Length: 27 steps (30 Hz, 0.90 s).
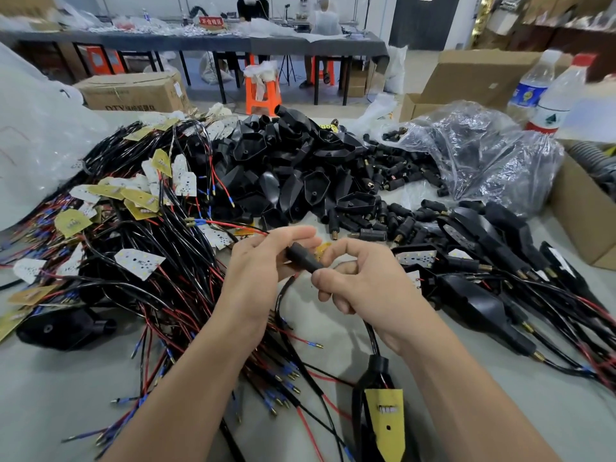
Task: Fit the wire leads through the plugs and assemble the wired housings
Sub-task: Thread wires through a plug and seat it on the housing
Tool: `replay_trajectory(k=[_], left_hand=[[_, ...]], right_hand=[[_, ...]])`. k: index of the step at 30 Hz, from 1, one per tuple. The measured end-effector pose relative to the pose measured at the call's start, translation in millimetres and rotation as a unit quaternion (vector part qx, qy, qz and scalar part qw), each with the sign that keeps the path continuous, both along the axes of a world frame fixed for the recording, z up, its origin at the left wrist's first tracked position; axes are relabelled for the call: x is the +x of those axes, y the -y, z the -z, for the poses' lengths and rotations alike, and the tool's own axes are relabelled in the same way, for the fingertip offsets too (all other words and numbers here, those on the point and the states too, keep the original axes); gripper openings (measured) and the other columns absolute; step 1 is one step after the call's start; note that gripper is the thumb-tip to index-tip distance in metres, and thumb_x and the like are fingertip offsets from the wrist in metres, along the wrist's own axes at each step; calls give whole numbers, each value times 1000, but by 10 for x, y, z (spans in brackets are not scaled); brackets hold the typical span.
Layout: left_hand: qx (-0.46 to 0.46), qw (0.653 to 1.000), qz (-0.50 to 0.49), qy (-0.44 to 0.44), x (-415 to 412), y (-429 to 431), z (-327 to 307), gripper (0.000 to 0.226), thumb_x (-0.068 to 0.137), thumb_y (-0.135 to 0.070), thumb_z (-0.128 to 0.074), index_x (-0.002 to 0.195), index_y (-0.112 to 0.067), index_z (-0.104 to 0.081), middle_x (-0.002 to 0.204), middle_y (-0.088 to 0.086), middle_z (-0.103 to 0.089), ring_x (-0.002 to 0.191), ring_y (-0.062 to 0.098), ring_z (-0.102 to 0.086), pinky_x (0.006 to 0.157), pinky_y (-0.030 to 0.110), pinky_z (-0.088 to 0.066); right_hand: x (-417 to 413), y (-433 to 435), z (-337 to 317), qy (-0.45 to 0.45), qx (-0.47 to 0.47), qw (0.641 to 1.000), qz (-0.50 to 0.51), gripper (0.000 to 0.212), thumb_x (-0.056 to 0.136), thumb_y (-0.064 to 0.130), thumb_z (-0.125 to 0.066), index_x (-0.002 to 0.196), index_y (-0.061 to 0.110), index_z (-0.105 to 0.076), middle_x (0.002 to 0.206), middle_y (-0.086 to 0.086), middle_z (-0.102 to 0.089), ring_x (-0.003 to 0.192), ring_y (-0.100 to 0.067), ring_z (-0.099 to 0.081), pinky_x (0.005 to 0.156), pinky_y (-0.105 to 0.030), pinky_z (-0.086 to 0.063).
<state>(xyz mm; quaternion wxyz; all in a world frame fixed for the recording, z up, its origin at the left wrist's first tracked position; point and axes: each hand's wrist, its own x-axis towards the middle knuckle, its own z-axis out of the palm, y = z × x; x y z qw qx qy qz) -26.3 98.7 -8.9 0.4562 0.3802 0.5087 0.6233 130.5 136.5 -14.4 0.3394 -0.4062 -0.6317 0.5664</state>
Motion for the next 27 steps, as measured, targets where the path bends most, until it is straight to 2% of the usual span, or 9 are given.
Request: replay_trajectory(k=[2, 4, 7, 10, 12, 15, 19, 24, 27], left_hand=[[2, 1000, 25, -8, -10, 0, 16, 30, 97, -23, -54, 98, -19, -83, 107, 4, -80, 105, 15, -75, 87, 23, -60], [-11, 999, 52, -7, 7, 11, 17, 33, 106, -17, -50, 102, -18, -82, 110, 5, -79, 105, 19, -75, 81, 26, -61], [-18, 1000, 22, 13, 46, 12, -3, 38, 107, -15, -49, 92, -17, -84, 104, 7, -80, 103, 23, -76, 77, 30, -62], [-1, 999, -31, -29, 82, 8, 6, 43, 108, -17, -49, 83, -25, -84, 100, 2, -81, 101, 20, -76, 88, 38, -59], [9, 999, -31, -20, 103, 25, -2, 44, 107, -15, -48, 82, -24, -84, 98, 4, -81, 100, 18, -76, 85, 32, -60], [6, 998, -11, 55, 77, 51, -26, 46, 107, -13, -45, 83, -16, -84, 99, 13, -80, 97, 18, -77, 73, 20, -59], [0, 998, -2, 62, 70, 27, -7, 50, 108, -15, -44, 78, -18, -84, 96, 15, -79, 89, 18, -78, 68, 19, -58], [13, 996, -13, 86, 53, 1, 48, 47, 108, -14, -45, 81, -15, -83, 99, 17, -79, 96, 20, -77, 72, 18, -58], [33, 995, -27, 92, 54, -29, 80, 48, 108, -15, -44, 81, -17, -84, 98, 16, -79, 98, 18, -77, 78, 18, -58]], right_hand=[[-28, 25, -7, 25, -2, 1000, -13, 3, 86, 8, -71, 88, 9, -69, 64, -14, -69, 46, -15, -47, 50, -26, -38], [-49, 60, -23, 39, 4, 999, -35, 13, 92, 12, -66, 84, 3, -71, 71, -17, -71, 50, -17, -52, 52, -28, -41], [-58, 93, -81, 110, 41, 992, -46, 27, 95, 27, -66, 77, 8, -74, 76, -7, -76, 59, -15, -58, 57, -33, -46], [-39, 83, -135, 157, 55, 985, -54, 33, 93, 37, -66, 73, 13, -76, 75, -9, -75, 62, -18, -53, 59, -36, -43], [-15, 86, -165, 142, 40, 987, -57, 34, 94, 35, -67, 70, 12, -75, 71, -11, -74, 60, -18, -47, 57, -32, -37], [-16, 127, -189, 150, 44, 985, -70, 36, 92, 34, -69, 67, 7, -73, 63, -12, -69, 54, -14, -43, 54, -29, -34], [6, 124, -198, 206, 77, 973, -64, 36, 90, 30, -71, 65, 4, -71, 40, 10, -50, 39, -5, -37, 43, -16, -28], [18, 111, -207, 209, 92, 971, -70, 36, 91, 27, -70, 71, -2, -68, 38, 14, -50, 36, -4, -40, 40, -12, -27], [20, 117, -197, 177, 54, 978, -98, 35, 92, 26, -69, 69, 0, -67, 51, 3, -66, 43, -4, -42, 47, -16, -32]])
